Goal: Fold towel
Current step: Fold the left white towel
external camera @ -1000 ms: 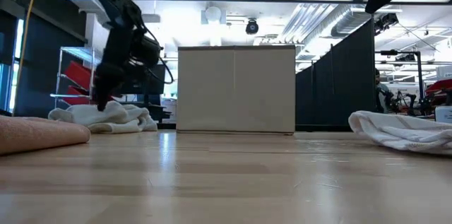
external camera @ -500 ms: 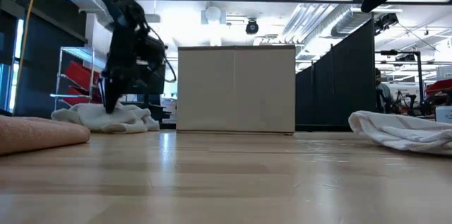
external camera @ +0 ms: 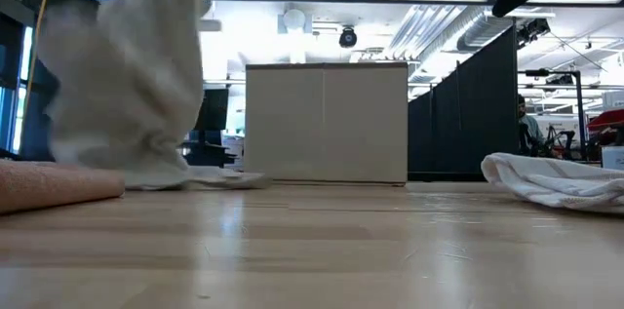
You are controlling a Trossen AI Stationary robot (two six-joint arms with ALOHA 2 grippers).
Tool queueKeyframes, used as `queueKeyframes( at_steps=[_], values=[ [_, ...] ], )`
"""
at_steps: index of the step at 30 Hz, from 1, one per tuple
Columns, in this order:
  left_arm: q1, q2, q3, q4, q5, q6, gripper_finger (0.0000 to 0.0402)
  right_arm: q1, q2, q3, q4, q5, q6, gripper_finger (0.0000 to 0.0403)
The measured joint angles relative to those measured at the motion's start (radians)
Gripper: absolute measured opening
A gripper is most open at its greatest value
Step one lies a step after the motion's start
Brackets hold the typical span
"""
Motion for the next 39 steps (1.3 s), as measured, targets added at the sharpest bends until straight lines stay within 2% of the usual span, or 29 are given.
queueKeyframes(
  at_steps=[5,9,13,15,17,21,24,26,32,34,39],
  values=[
    [-0.068,-0.006,0.143,0.192,-0.002,-0.113,0.0,-0.021,0.0,0.0,0.0,-0.002,-0.018,0.0],
    [-0.13,0.009,0.151,0.512,0.056,-0.237,0.0,-0.045,0.0,0.0,0.019,-0.016,-0.018,0.0],
    [-0.211,0.05,0.15,0.798,0.072,-0.355,0.0,-0.055,0.0,0.0,0.036,-0.025,-0.018,0.0],
    [-0.257,0.073,0.15,0.892,0.078,-0.39,0.0,-0.055,0.0,0.0,0.043,-0.038,-0.018,0.0],
    [-0.302,0.101,0.15,0.918,0.098,-0.381,0.0,-0.054,0.0,0.0,0.046,-0.05,-0.015,0.0],
    [-0.348,0.15,0.15,0.799,0.091,-0.295,0.0,-0.054,0.0,0.0,0.046,-0.052,0.006,0.0],
    [-0.352,0.179,0.15,0.669,0.002,-0.259,0.0,-0.054,0.0,0.0,0.048,-0.075,0.009,0.0],
    [-0.349,0.189,0.15,0.59,-0.092,-0.219,0.0,-0.053,0.0,0.0,0.048,-0.083,0.009,0.0],
    [-0.31,0.2,0.15,0.304,-0.465,-0.103,0.0,-0.053,0.0,0.0,0.048,-0.084,0.006,0.0],
    [-0.296,0.212,0.15,0.244,-0.48,-0.091,0.0,-0.053,0.0,0.0,0.047,-0.084,-0.002,0.0],
    [-0.291,0.233,0.15,0.155,-0.404,-0.02,0.0001,-0.054,0.0,0.0,0.047,-0.077,-0.024,0.0]
  ],
)
